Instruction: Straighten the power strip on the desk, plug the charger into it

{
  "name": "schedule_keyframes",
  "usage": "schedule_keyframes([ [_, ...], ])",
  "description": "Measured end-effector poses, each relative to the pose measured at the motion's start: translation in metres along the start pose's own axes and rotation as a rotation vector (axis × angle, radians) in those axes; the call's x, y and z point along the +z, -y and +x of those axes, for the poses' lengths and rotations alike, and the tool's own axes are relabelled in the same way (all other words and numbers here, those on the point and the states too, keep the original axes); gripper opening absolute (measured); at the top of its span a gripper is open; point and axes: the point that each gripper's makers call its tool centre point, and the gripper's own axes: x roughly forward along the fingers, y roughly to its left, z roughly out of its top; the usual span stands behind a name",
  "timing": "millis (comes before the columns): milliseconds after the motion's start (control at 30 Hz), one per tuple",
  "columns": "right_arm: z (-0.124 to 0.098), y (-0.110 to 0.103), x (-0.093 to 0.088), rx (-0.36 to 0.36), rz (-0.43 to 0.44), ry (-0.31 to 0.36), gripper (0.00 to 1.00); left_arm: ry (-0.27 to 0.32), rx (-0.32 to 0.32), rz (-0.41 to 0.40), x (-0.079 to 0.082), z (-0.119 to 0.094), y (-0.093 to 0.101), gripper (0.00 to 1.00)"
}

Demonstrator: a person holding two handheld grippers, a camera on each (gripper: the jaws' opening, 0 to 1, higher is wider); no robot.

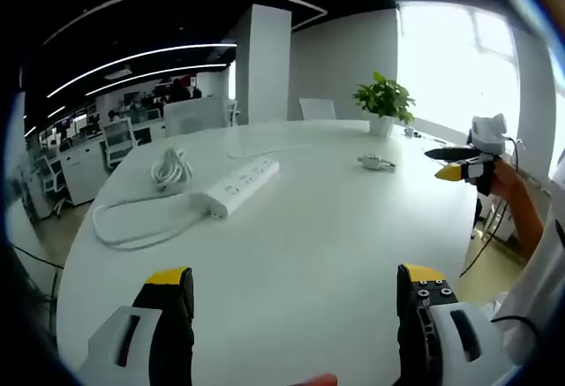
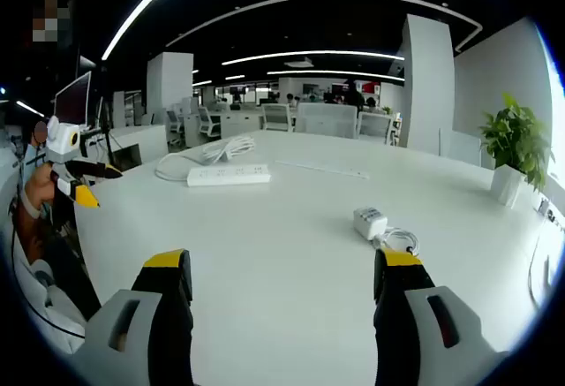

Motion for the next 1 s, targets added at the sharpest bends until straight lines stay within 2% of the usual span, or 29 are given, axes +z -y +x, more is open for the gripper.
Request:
schedule_keyframes([
  [200, -0.002, -0.001, 0.002, 0.005, -0.007, 0.007, 0.83, -0.009, 0.008, -0.007, -0.005, -0.001, -0.002, 0.96],
  [400, -0.004, -0.001, 0.001, 0.009, 0.002, 0.007, 0.82, 0.0, 0.02, -0.009, -0.003, -0.003, -0.004, 0.96],
  [1000, 0.001, -0.011, 0.006, 0.034, -0.02, 0.008, 0.81, -0.022, 0.022, 0.008, -0.006, -0.004, -0.007, 0.96],
])
